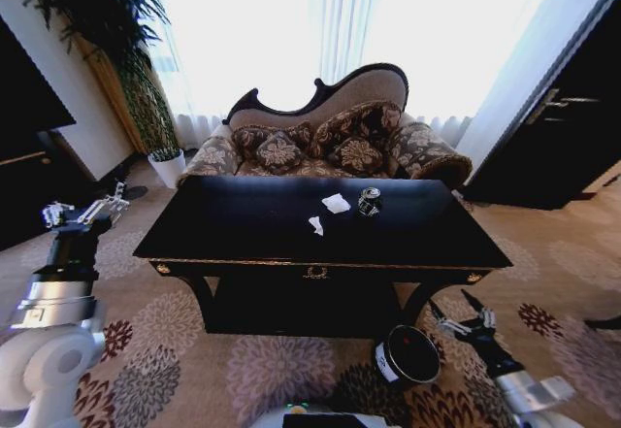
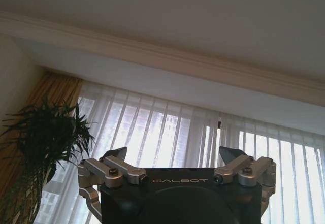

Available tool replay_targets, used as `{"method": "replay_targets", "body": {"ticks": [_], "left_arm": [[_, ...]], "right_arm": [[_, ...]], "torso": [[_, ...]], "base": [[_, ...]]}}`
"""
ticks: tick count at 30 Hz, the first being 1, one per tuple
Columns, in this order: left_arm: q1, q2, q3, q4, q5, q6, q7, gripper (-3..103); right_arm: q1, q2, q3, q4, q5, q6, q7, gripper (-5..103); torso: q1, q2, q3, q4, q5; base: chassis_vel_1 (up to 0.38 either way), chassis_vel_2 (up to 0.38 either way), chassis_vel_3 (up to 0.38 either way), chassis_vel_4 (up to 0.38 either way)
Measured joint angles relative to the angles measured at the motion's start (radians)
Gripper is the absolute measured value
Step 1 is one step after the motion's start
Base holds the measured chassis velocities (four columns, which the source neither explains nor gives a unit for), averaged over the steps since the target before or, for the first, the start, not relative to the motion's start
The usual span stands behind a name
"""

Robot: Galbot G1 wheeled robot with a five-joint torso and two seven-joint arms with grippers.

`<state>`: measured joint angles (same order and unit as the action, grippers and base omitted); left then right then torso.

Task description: Move to the front of the table and place the trash on the table into the trash bin.

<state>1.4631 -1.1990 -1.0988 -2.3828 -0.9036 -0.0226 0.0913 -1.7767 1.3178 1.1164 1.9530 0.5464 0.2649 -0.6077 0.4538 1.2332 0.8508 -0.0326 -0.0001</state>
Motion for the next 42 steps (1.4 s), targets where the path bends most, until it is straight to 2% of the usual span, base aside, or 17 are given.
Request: {"method": "replay_targets", "body": {"ticks": [3,9,11,12,13,15,18,25,33,35,39,42], "left_arm": [[0.003,-0.006,-0.007,0.000,0.000,0.000,-0.003,100],[0.032,-0.029,-0.047,-0.012,-0.005,-0.003,-0.007,100],[0.041,-0.030,-0.070,-0.012,-0.009,-0.006,-0.010,100],[0.047,-0.028,-0.091,-0.012,-0.011,-0.006,-0.018,100],[0.047,-0.028,-0.091,-0.012,-0.011,-0.006,-0.018,100],[0.064,-0.034,-0.123,-0.017,-0.014,-0.006,-0.028,100],[0.072,-0.043,-0.136,-0.022,-0.013,-0.007,-0.031,100],[0.097,-0.109,-0.182,-0.040,0.018,-0.032,-0.033,100],[0.102,-0.143,-0.167,-0.056,0.051,-0.028,-0.039,100],[0.099,-0.141,-0.146,-0.059,0.060,-0.024,-0.039,100],[0.086,-0.125,-0.134,-0.054,0.063,-0.020,-0.039,100],[0.075,-0.116,-0.123,-0.044,0.063,-0.017,-0.039,100]], "right_arm": [[0.014,-0.003,0.000,0.058,0.016,-0.013,0.038,100],[0.036,-0.020,0.007,0.132,0.048,-0.044,0.061,100],[0.050,-0.035,-0.005,0.164,0.068,-0.073,0.096,100],[0.071,-0.057,-0.025,0.186,0.072,-0.098,0.142,100],[0.071,-0.057,-0.025,0.186,0.072,-0.098,0.142,100],[0.117,-0.097,-0.073,0.203,0.067,-0.123,0.196,100],[0.140,-0.118,-0.106,0.204,0.065,-0.134,0.217,100],[0.300,-0.210,-0.263,0.143,0.026,-0.140,0.288,100],[0.377,-0.302,-0.352,0.064,0.010,-0.149,0.332,100],[0.388,-0.330,-0.366,0.033,0.018,-0.146,0.354,100],[0.423,-0.361,-0.389,0.003,0.022,-0.158,0.405,100],[0.442,-0.373,-0.404,0.003,0.023,-0.182,0.430,100]], "torso": [[0.000,0.000,0.000,0.0000,0.0000],[0.000,0.000,0.000,0.0001,0.0000],[0.000,0.000,0.000,0.0000,-0.0001],[0.000,0.000,0.000,0.0001,-0.0002],[0.000,0.000,0.000,0.0001,-0.0002],[0.000,0.000,0.000,0.0003,-0.0003],[0.000,0.000,0.000,0.0001,0.0000],[0.000,0.000,0.000,0.0003,0.0000],[0.000,0.000,0.000,0.0005,0.0000],[0.000,0.000,0.000,-0.0003,0.0000],[0.000,0.000,0.000,0.0005,0.0002],[0.000,0.000,0.000,-0.0003,-0.0002]], "base": [[0.000,0.000,0.000,0.000],[0.000,0.000,0.000,0.000],[0.000,0.000,0.000,0.000],[0.000,0.000,0.000,0.000],[0.000,0.000,0.000,0.000],[0.000,0.000,0.000,0.000],[0.000,0.000,0.000,0.000],[0.000,0.000,0.000,0.000],[0.000,0.000,0.000,0.000],[0.000,0.000,0.000,0.000],[0.000,0.000,0.000,0.000],[0.000,0.000,0.000,0.000]]}}
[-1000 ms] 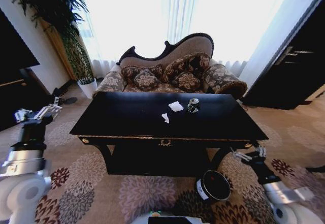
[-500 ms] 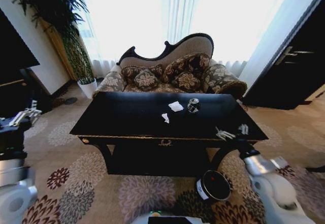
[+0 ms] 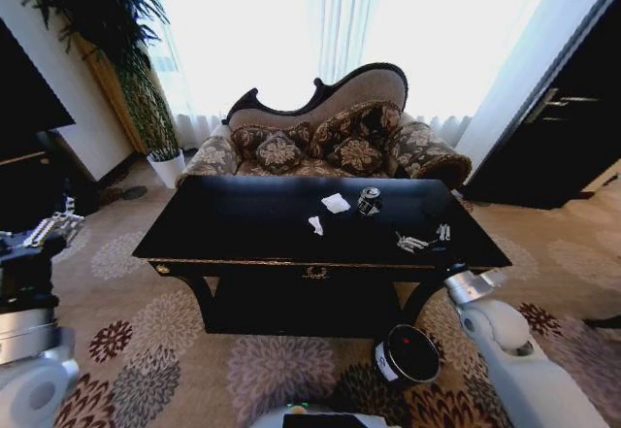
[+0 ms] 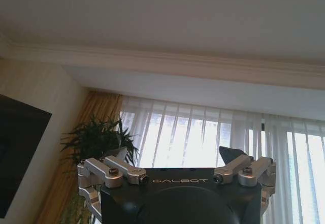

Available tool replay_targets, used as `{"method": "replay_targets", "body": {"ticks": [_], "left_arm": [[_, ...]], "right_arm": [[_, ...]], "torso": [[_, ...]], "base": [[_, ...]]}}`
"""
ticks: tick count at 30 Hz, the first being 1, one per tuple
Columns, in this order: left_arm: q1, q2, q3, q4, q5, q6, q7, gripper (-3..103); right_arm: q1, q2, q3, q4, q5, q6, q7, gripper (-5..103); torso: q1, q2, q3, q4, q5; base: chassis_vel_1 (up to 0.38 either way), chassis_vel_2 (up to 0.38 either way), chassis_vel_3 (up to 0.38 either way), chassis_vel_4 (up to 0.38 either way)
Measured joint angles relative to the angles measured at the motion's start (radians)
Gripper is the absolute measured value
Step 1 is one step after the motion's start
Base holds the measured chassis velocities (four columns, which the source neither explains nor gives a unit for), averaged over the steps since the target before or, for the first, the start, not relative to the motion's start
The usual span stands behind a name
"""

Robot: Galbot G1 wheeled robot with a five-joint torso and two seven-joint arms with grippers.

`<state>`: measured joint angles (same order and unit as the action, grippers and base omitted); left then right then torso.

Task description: Move to the front of the table and place the trash on the table into the trash bin.

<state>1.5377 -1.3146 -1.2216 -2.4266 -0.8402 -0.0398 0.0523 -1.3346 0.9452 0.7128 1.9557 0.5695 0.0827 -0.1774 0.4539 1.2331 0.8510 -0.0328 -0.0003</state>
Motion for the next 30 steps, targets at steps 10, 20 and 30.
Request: {"method": "replay_targets", "body": {"ticks": [10,20,30], "left_arm": [[-0.017,0.024,0.008,0.029,0.003,0.001,-0.002,100],[-0.016,0.040,-0.003,0.049,0.002,0.000,-0.005,100],[-0.022,0.031,0.017,0.065,0.029,0.000,-0.005,100]], "right_arm": [[0.136,-0.032,-0.161,-0.034,-0.008,-0.075,0.044,100],[0.329,-0.060,-0.337,-0.150,-0.054,-0.082,0.070,100],[0.445,-0.076,-0.436,-0.282,-0.078,-0.076,0.068,100]], "torso": [[0.000,0.000,0.000,0.0003,0.0001],[0.000,0.000,0.000,0.0004,0.0000],[0.000,0.000,0.000,0.0003,0.0003]], "base": [[0.000,0.000,0.000,0.000],[0.000,0.000,0.000,0.000],[0.000,0.000,0.000,0.000]]}}
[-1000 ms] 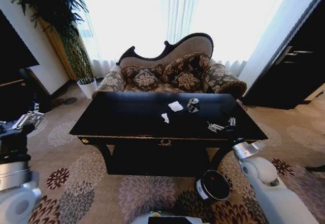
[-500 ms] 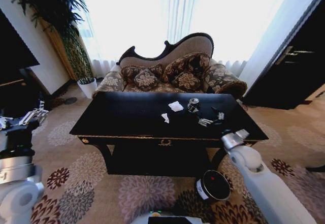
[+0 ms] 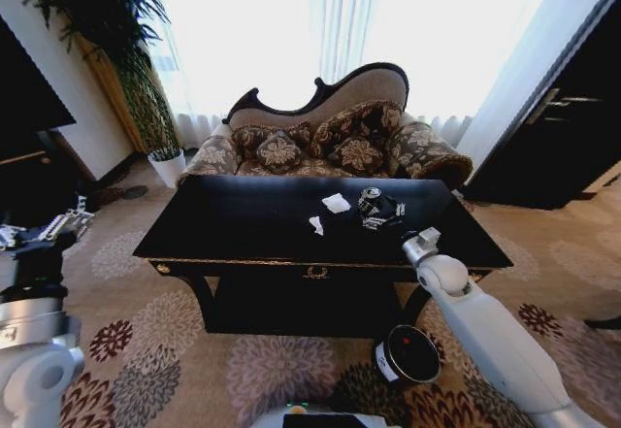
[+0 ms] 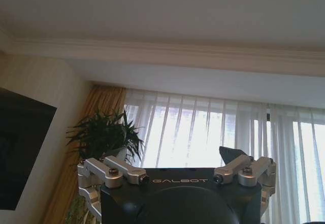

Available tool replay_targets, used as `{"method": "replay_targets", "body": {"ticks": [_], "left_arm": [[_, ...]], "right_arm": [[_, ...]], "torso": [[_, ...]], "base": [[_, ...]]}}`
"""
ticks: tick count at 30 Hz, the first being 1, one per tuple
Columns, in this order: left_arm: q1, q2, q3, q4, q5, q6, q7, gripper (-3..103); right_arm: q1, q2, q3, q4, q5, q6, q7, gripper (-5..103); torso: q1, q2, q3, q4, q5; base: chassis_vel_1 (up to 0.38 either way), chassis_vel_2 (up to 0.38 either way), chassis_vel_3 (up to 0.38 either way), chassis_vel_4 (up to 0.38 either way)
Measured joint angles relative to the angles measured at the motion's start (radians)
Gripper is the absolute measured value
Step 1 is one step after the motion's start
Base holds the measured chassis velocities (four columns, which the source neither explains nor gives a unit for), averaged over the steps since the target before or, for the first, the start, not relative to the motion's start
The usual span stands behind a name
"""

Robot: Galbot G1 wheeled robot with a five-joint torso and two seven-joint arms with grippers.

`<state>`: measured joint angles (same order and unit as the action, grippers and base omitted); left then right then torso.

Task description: Move to the front of the table and place the trash on the table into the trash bin.

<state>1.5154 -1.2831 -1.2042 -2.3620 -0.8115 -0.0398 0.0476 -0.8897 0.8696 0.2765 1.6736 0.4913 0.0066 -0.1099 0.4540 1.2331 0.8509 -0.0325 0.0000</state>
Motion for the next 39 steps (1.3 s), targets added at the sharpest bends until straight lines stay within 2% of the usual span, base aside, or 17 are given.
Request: {"method": "replay_targets", "body": {"ticks": [10,20,22,24,28,30,33,36,39], "left_arm": [[-0.009,-0.015,0.029,0.018,0.028,0.001,0.000,100],[0.007,-0.040,0.022,-0.002,0.038,0.000,0.000,100],[0.014,-0.040,0.007,-0.008,0.038,0.000,0.001,100],[0.017,-0.039,-0.001,-0.011,0.038,0.000,0.000,100],[0.030,-0.041,-0.019,-0.030,0.034,0.000,0.001,100],[0.031,-0.043,-0.019,-0.032,0.033,0.000,0.000,100],[0.040,-0.054,-0.020,-0.047,0.033,-0.001,0.001,100],[0.045,-0.057,-0.022,-0.053,0.033,-0.002,0.000,100],[0.051,-0.058,-0.030,-0.061,0.033,-0.003,0.000,100]], "right_arm": [[0.095,0.000,-0.046,-0.090,0.011,-0.004,-0.003,100],[0.151,0.002,-0.091,-0.149,0.011,0.017,-0.041,101],[0.154,0.004,-0.093,-0.154,0.017,0.021,-0.052,91],[0.154,0.004,-0.093,-0.155,0.019,0.023,-0.056,91],[0.142,0.008,-0.090,-0.155,0.023,0.029,-0.062,70],[0.139,0.008,-0.087,-0.155,0.024,0.029,-0.062,70],[0.112,0.009,-0.069,-0.144,0.029,0.034,-0.069,54],[0.092,0.007,-0.055,-0.134,0.033,0.038,-0.074,48],[0.057,0.006,-0.032,-0.116,0.041,0.044,-0.079,32]], "torso": [[0.000,0.000,0.000,0.0000,-0.0002],[0.000,0.000,0.000,0.0001,-0.0002],[0.000,0.000,0.000,0.0000,-0.0002],[0.000,0.000,0.000,0.0000,-0.0002],[0.000,0.000,0.000,0.0001,-0.0002],[0.000,0.000,0.000,0.0001,-0.0002],[0.000,0.000,0.000,0.0000,-0.0001],[0.000,0.000,0.000,0.0000,-0.0003],[0.000,0.000,0.000,0.0000,-0.0005]], "base": [[0.000,0.000,0.000,0.000],[0.000,0.000,0.000,0.000],[0.000,0.000,0.000,0.000],[0.000,0.000,0.000,0.000],[0.000,0.000,0.000,0.000],[0.000,0.000,0.000,0.000],[0.000,0.000,0.000,0.000],[0.000,0.000,0.000,0.000],[0.000,0.000,0.000,0.000]]}}
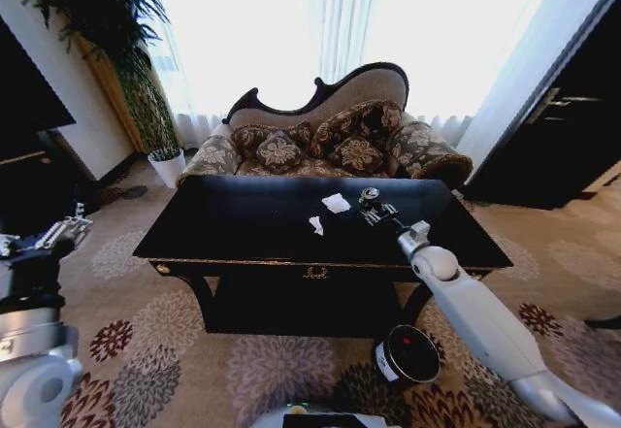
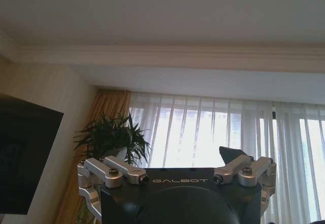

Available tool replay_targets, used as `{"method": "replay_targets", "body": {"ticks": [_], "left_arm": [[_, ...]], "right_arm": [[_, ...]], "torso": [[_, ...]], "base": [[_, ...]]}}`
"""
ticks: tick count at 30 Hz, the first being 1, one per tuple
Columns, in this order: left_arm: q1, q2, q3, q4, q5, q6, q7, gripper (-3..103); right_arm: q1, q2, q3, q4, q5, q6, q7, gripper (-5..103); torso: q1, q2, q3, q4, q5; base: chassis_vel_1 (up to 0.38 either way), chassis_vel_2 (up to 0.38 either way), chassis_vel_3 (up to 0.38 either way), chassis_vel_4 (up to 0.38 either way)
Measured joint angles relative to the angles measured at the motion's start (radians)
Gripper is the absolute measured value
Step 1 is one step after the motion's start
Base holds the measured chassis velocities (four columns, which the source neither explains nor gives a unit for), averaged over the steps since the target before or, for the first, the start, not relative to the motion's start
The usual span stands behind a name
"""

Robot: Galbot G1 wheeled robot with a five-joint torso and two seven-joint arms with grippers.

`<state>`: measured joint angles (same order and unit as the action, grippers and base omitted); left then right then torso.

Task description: Move to the front of the table and place the trash on the table into the trash bin.

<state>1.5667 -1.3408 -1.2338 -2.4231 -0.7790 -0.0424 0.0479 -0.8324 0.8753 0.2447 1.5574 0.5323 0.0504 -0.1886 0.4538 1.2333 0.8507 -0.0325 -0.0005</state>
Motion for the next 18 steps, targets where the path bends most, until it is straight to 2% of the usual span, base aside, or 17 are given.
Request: {"method": "replay_targets", "body": {"ticks": [1,4,6,9,18], "left_arm": [[0.000,0.000,0.000,0.000,0.000,0.000,0.000,100],[0.008,-0.003,-0.004,-0.011,-0.001,0.000,0.000,100],[0.010,-0.004,-0.005,-0.013,-0.001,0.000,0.000,100],[0.014,-0.010,-0.006,-0.019,-0.001,-0.001,0.000,100],[0.022,-0.015,-0.011,-0.031,-0.003,-0.001,-0.001,100]], "right_arm": [[0.000,0.000,0.000,0.000,0.000,0.000,0.000,32],[-0.029,-0.004,0.019,0.012,0.020,0.003,-0.003,15],[-0.034,-0.005,0.022,0.013,0.023,0.003,-0.004,15],[-0.052,-0.005,0.037,0.019,0.029,0.010,-0.011,2],[-0.098,-0.012,0.082,0.069,0.059,0.013,-0.030,0]], "torso": [[0.000,0.000,0.000,0.0000,0.0000],[0.000,0.000,0.000,-0.0001,0.0002],[0.000,0.000,0.000,-0.0001,0.0003],[0.000,0.000,0.000,0.0000,0.0005],[0.000,0.000,0.000,0.0001,0.0003]], "base": [[0.000,0.000,0.000,0.000],[0.000,0.000,0.000,0.000],[0.000,0.000,0.000,0.000],[0.000,0.000,0.000,0.000],[0.000,0.000,0.000,0.000]]}}
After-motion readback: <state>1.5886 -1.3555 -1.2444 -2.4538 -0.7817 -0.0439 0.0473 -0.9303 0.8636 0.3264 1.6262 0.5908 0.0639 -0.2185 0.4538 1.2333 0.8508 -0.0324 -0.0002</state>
